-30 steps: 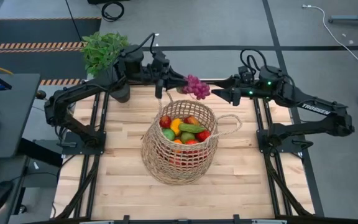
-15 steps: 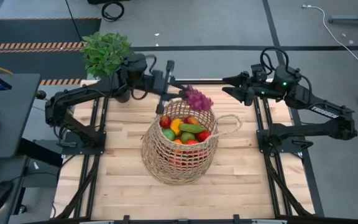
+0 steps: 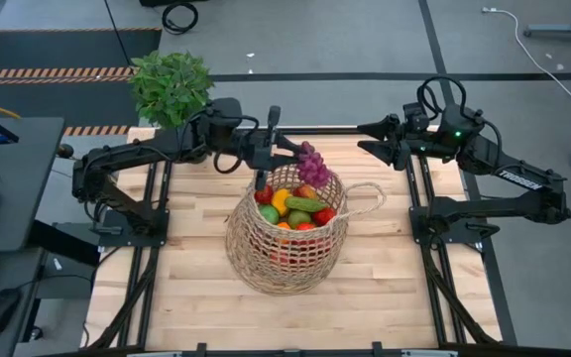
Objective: Build produce basket
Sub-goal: Put the red grapes into the brown basket, then return to Home Position
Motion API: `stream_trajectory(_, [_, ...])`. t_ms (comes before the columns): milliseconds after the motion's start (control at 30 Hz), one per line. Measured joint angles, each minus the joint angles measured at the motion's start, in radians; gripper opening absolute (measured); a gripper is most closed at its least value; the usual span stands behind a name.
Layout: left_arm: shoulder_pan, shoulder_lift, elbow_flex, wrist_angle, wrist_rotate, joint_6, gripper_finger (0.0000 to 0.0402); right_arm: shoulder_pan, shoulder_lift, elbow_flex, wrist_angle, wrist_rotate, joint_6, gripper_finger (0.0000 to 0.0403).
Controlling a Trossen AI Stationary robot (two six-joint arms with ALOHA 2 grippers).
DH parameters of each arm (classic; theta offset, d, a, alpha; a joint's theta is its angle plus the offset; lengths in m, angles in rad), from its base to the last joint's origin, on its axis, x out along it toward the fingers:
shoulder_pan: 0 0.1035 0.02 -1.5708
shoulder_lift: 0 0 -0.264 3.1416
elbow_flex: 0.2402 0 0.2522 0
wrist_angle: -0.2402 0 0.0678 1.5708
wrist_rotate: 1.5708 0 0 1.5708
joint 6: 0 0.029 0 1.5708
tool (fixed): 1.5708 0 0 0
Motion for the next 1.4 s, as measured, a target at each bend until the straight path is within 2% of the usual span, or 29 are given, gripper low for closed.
stream_trajectory(733, [-0.018,0.0,0.0,-0.07,-0.002,-0.075,0.0088,0.0,0.0,0.0,0.0,-0.008,0.004,0.0396])
stream_trajectory(1000, [-0.046,0.001,0.0,-0.37,-0.018,-0.326,0.0092,0.002,0.0,0.0,0.0,-0.013,0.012,0.0396])
stream_trajectory(1200, [-0.077,0.002,0.0,-0.485,-0.094,-0.529,0.0133,0.001,0.0,0.0,0.001,-0.012,0.011,0.0396])
stream_trajectory(1400, [-0.107,0.002,0.0,-0.488,-0.127,-0.596,0.0221,0.001,0.0,0.0,0.001,-0.006,0.012,0.0396])
